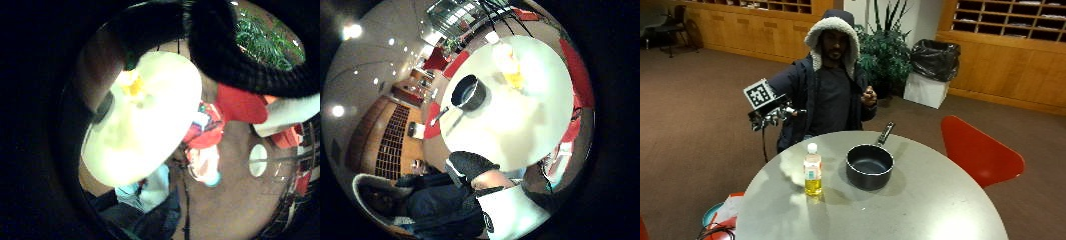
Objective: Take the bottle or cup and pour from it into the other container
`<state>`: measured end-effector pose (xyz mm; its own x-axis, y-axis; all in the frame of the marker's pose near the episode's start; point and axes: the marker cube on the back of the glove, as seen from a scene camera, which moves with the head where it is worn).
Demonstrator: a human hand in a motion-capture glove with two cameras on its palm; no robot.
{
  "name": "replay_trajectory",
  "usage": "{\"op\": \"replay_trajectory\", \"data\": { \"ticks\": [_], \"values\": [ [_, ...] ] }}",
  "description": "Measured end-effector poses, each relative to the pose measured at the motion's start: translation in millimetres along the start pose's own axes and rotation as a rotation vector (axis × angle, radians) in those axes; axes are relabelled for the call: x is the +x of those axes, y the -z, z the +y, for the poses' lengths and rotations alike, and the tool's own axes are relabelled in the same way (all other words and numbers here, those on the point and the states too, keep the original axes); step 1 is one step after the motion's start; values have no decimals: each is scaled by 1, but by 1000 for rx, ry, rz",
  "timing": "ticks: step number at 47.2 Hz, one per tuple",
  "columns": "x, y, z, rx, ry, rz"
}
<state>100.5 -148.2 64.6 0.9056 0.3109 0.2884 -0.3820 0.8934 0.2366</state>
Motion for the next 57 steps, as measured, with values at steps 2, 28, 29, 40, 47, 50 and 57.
{"op": "replay_trajectory", "data": {
  "ticks": [2,28,29,40,47,50,57],
  "values": [
    [6,-15,-7,-28,-8,-37],
    [-3,-208,-107,-169,-44,-725],
    [-5,-211,-110,-161,-54,-755],
    [-12,-224,-119,-122,-66,-887],
    [-17,-216,-118,-107,-56,-858],
    [-22,-207,-115,-97,-32,-838],
    [-46,-165,-106,-25,209,-669]
  ]
}}
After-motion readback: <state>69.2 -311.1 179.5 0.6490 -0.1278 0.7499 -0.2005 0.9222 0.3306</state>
